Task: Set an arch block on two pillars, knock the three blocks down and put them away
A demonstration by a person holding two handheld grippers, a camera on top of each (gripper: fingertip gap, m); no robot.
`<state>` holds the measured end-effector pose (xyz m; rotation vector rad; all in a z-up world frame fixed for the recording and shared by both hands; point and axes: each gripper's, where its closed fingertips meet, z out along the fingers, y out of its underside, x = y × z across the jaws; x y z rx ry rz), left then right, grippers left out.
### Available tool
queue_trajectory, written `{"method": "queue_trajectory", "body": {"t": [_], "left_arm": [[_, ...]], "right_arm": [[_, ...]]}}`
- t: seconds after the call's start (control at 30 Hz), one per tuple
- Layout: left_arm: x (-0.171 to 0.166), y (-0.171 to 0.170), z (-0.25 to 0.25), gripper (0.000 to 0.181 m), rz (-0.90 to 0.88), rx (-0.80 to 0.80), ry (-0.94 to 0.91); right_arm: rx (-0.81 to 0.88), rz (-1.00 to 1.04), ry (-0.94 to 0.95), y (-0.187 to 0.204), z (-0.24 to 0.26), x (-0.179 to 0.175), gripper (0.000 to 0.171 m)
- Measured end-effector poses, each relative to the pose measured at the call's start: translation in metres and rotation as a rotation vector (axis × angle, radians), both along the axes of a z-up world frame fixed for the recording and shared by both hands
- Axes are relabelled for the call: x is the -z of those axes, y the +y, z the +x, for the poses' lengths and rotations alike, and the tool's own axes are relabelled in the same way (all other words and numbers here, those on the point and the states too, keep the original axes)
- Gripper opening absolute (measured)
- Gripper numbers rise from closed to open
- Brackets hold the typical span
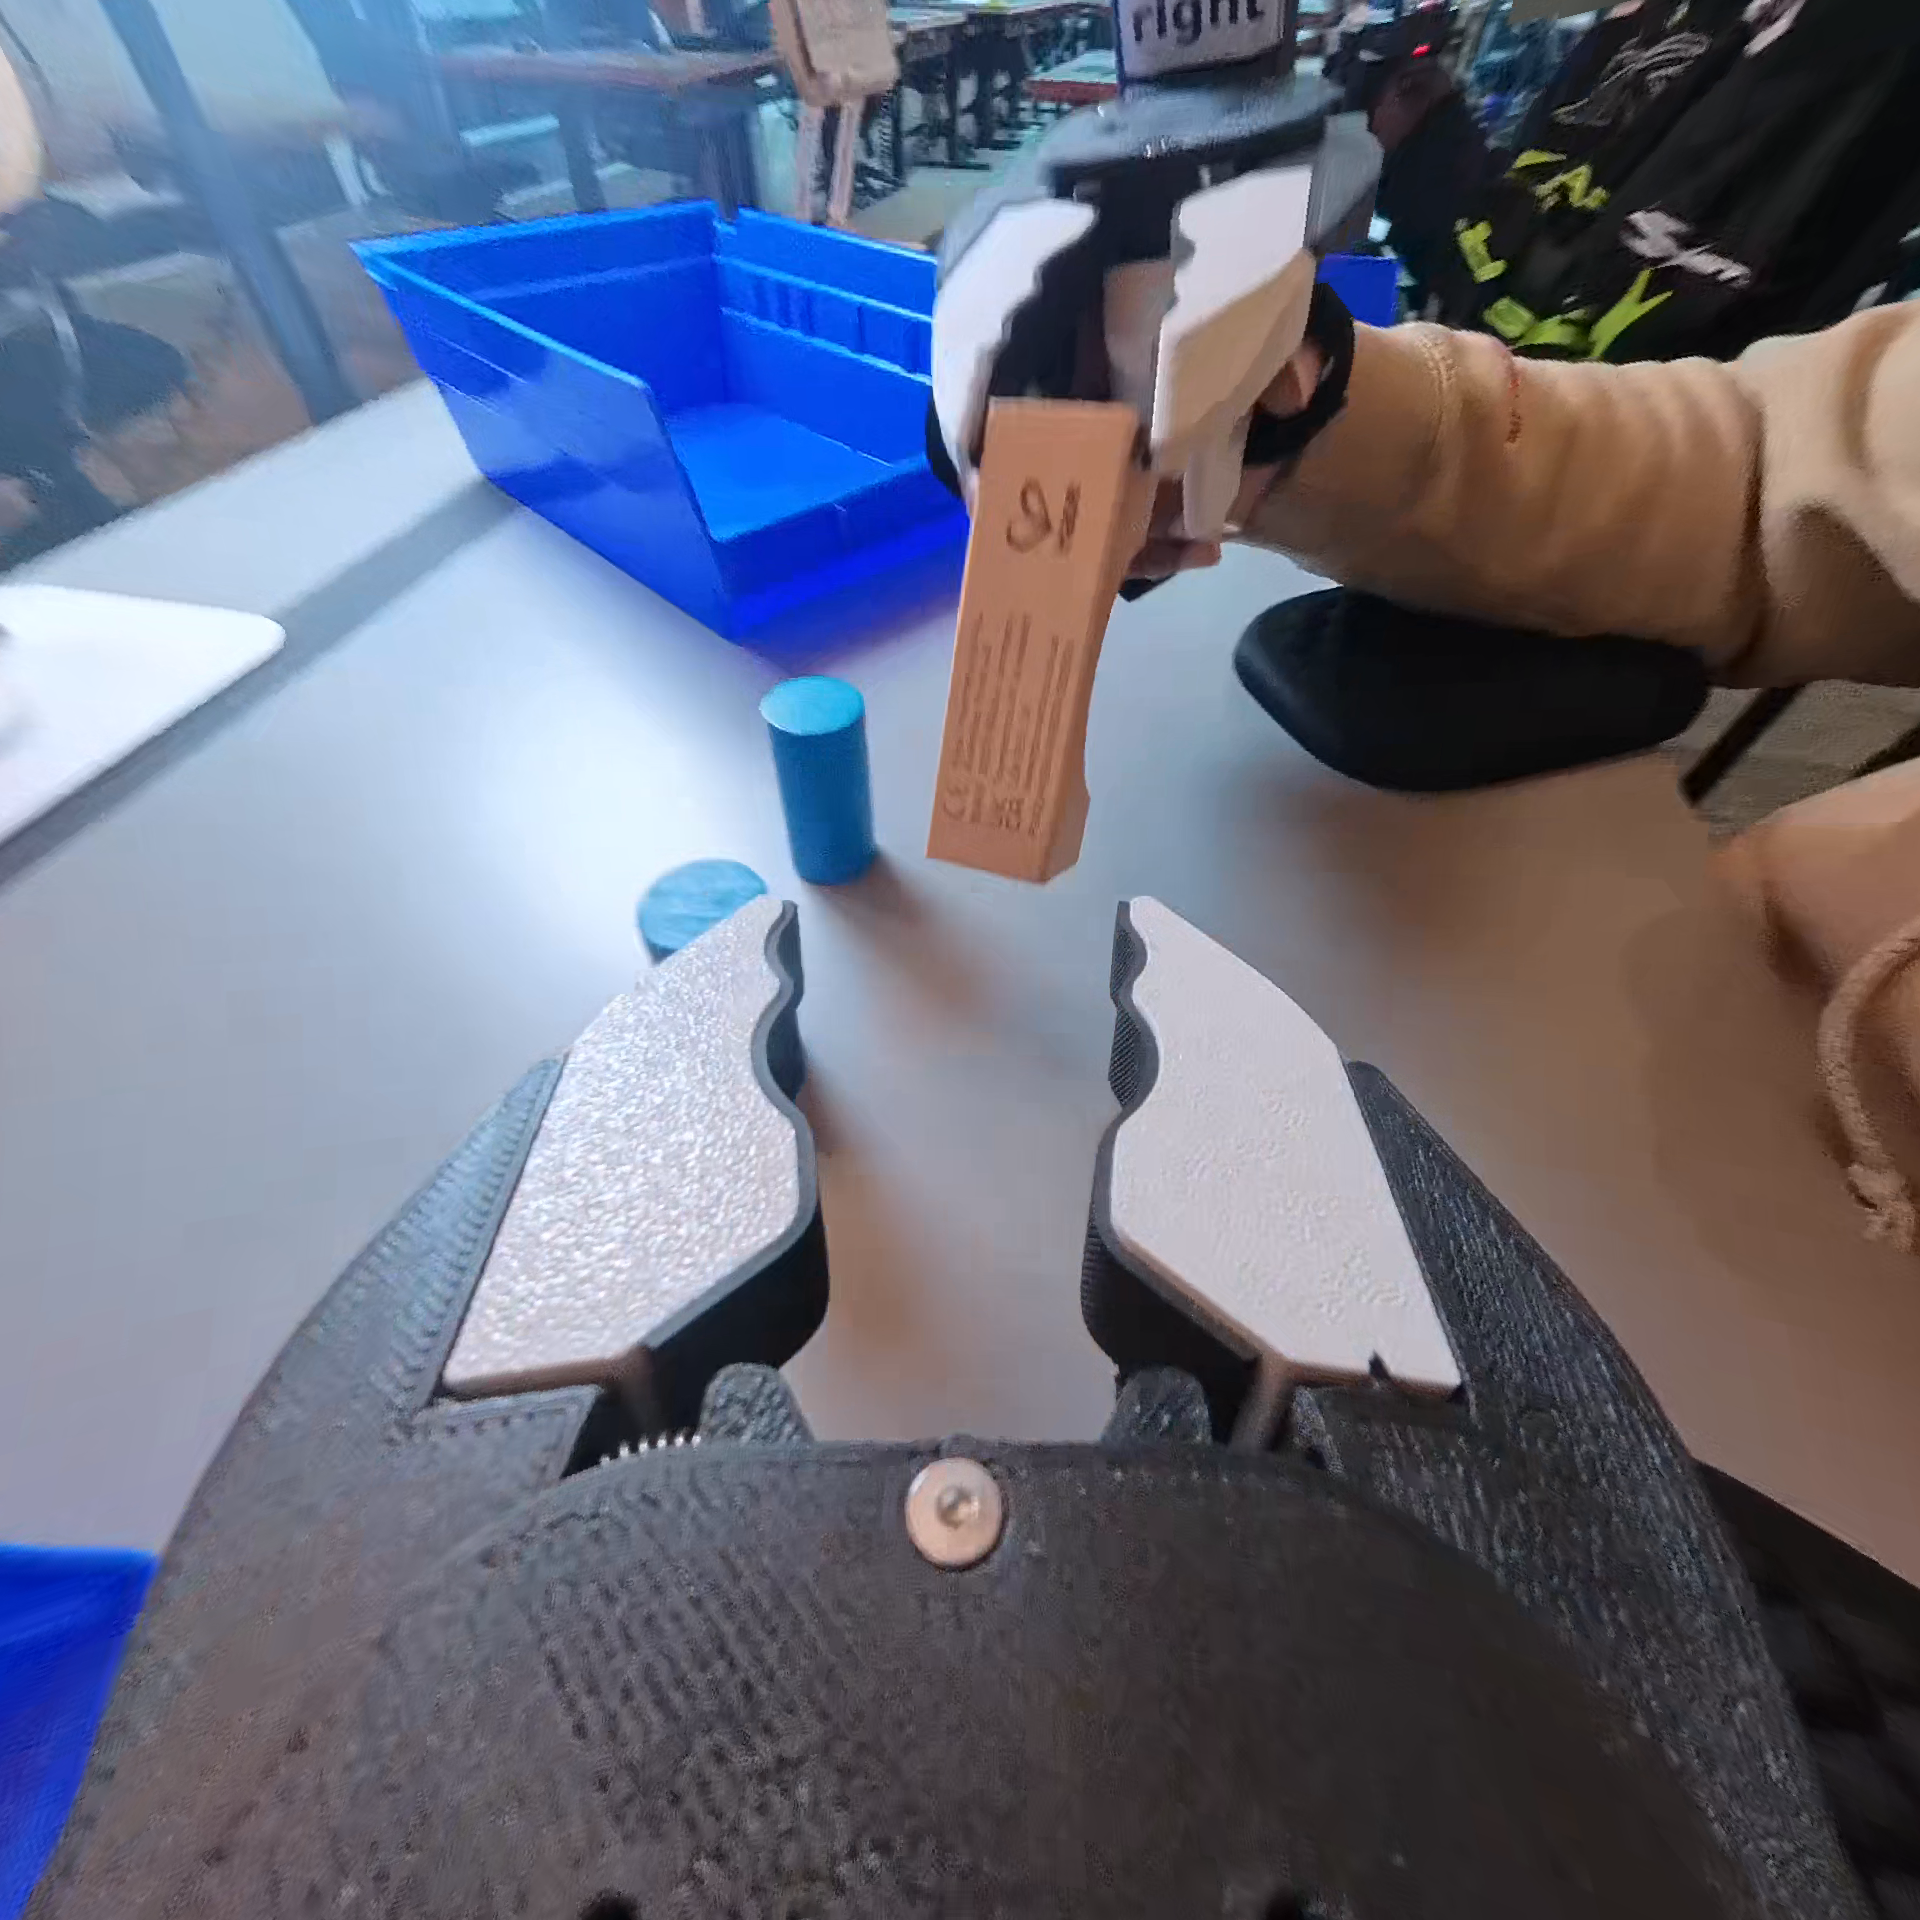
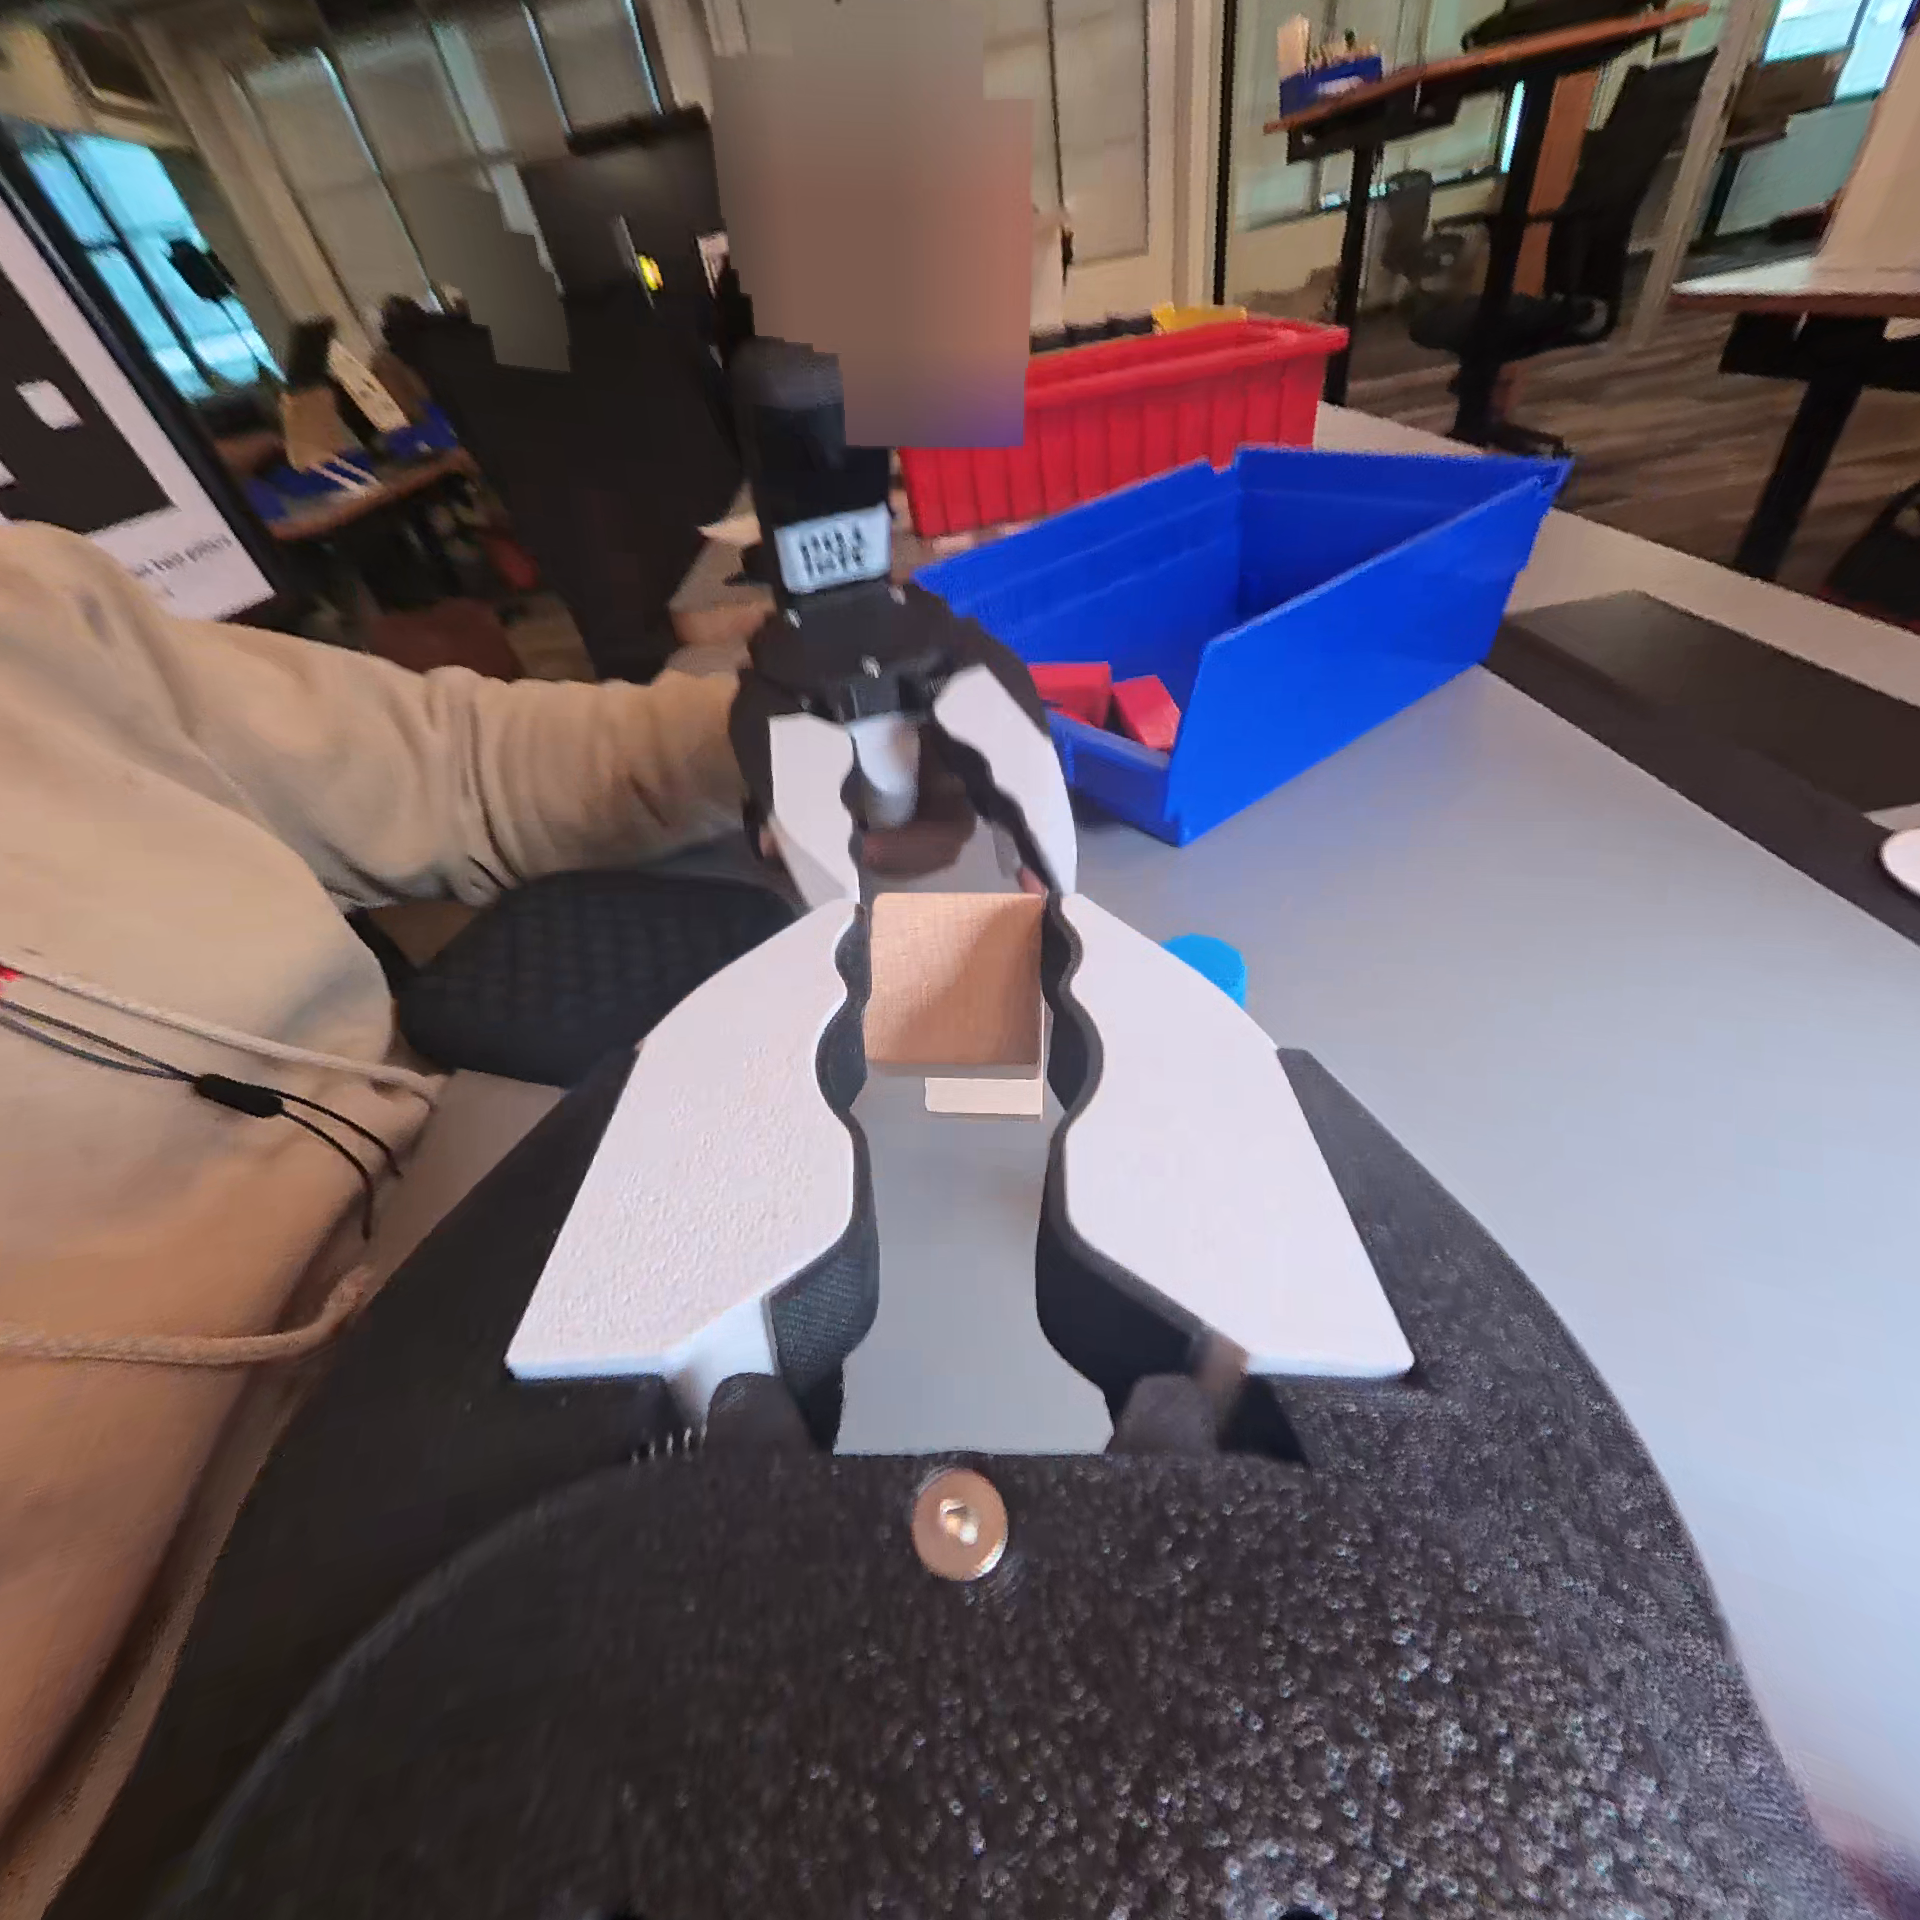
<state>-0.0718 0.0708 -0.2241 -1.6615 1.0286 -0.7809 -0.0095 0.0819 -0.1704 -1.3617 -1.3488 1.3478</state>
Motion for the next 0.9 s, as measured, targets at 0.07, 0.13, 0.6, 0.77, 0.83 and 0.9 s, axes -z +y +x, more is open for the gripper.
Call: {"method": "queue_trajectory", "body": {"t": [0.07,0.13,0.6,0.77,0.83,0.9], "left_arm": [[0.008,-0.007,0.013,0.060,-0.039,0.056,-0.022],[0.009,-0.017,0.028,0.062,-0.035,0.110,-0.049],[-0.023,-0.006,0.014,0.032,-0.036,0.044,-0.243],[-0.017,-0.009,0.016,0.033,-0.076,0.068,-0.256],[-0.017,-0.010,0.016,0.032,-0.076,0.069,-0.248],[-0.016,-0.011,0.016,0.032,-0.073,0.072,-0.235]], "right_arm": [[-0.017,-0.014,0.069,-0.006,0.001,-0.014,0.032],[-0.036,-0.035,0.140,-0.012,0.001,-0.027,0.032],[-0.048,0.015,-0.016,0.001,0.008,0.007,0.032],[-0.063,0.043,-0.046,-0.003,0.007,0.012,0.032],[-0.069,0.040,-0.042,-0.004,0.007,0.012,0.032],[-0.073,0.039,-0.042,-0.004,0.007,0.013,0.032]]}}
